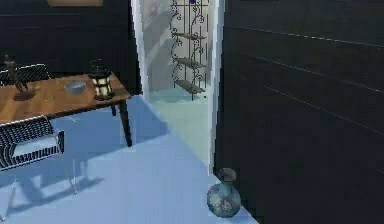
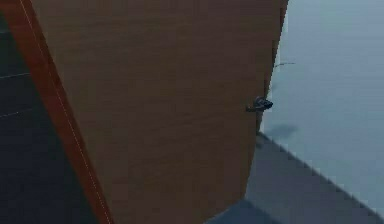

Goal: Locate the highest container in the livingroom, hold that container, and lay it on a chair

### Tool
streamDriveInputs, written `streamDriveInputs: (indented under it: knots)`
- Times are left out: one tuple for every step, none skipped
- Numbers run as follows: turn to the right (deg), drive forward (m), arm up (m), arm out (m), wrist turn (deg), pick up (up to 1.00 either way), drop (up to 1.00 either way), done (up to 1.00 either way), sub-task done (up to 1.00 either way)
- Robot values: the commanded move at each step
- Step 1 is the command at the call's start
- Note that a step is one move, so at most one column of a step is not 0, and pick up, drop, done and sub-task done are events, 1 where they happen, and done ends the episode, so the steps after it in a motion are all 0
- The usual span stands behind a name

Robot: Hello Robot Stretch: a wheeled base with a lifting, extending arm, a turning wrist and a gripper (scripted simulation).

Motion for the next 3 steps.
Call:
streamDriveInputs:
  knots:
    - [-30.0,0.0,0.0,0.0,0.0,0.0,0.0,0.0,0.0]
    - [0.0,1.0,0.0,0.0,0.0,0.0,0.0,0.0,0.0]
    - [-45.0,0.0,0.0,0.0,0.0,0.0,0.0,0.0,0.0]
